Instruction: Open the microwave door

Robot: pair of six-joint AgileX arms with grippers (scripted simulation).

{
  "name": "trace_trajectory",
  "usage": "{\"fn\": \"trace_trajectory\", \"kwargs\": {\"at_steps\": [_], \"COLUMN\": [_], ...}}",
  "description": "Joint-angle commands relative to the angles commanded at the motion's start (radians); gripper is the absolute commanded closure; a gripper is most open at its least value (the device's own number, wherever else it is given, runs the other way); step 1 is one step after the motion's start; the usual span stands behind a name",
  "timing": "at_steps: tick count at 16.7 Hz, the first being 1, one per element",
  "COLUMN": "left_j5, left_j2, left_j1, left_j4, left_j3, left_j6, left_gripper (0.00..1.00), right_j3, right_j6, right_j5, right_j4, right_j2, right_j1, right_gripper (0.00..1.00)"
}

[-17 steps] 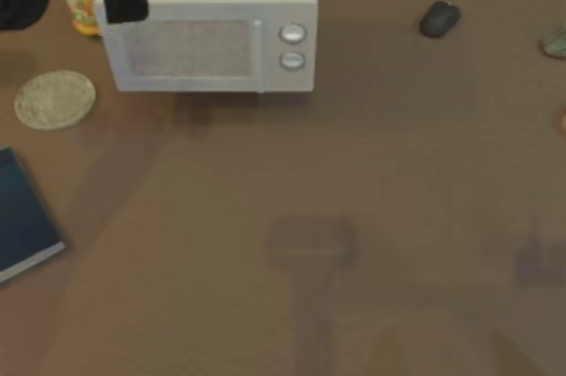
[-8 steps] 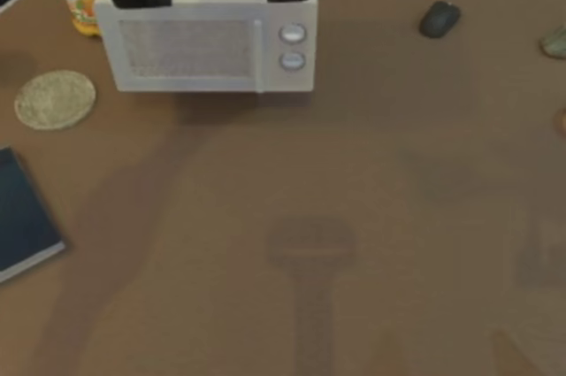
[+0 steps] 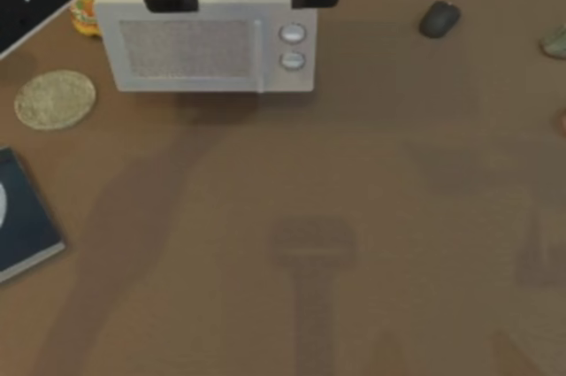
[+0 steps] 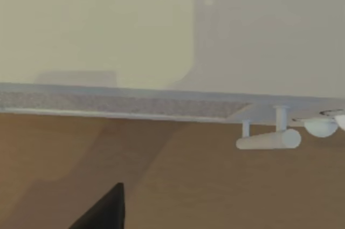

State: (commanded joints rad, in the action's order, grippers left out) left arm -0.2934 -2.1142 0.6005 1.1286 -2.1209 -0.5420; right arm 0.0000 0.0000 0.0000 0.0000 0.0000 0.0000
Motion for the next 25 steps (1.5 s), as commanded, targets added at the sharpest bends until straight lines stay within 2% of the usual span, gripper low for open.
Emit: {"fn": "trace_trajectory", "kwargs": {"at_steps": [3, 9, 13, 25], "left_j5": [0.004, 0.023, 0.024, 0.024], "left_j2": [-0.008, -0.109, -0.117, -0.117], "left_j1": [-0.008, -0.048, -0.051, -0.051], "left_j4": [-0.019, -0.21, -0.221, -0.221], "left_j3": [0.012, 0.085, 0.09, 0.09], "left_j6": [0.007, 0.046, 0.049, 0.049], "left_gripper": [0.0, 0.0, 0.0, 0.9], "right_j3": [0.0, 0.0, 0.0, 0.0], "right_j6": [0.0, 0.0, 0.0, 0.0], "right_j5": [0.0, 0.0, 0.0, 0.0], "right_j4": [0.0, 0.0, 0.0, 0.0], "right_j2": [0.0, 0.0, 0.0, 0.0], "right_j1": [0.0, 0.0, 0.0, 0.0], "right_gripper": [0.0, 0.0, 0.0, 0.0]}}
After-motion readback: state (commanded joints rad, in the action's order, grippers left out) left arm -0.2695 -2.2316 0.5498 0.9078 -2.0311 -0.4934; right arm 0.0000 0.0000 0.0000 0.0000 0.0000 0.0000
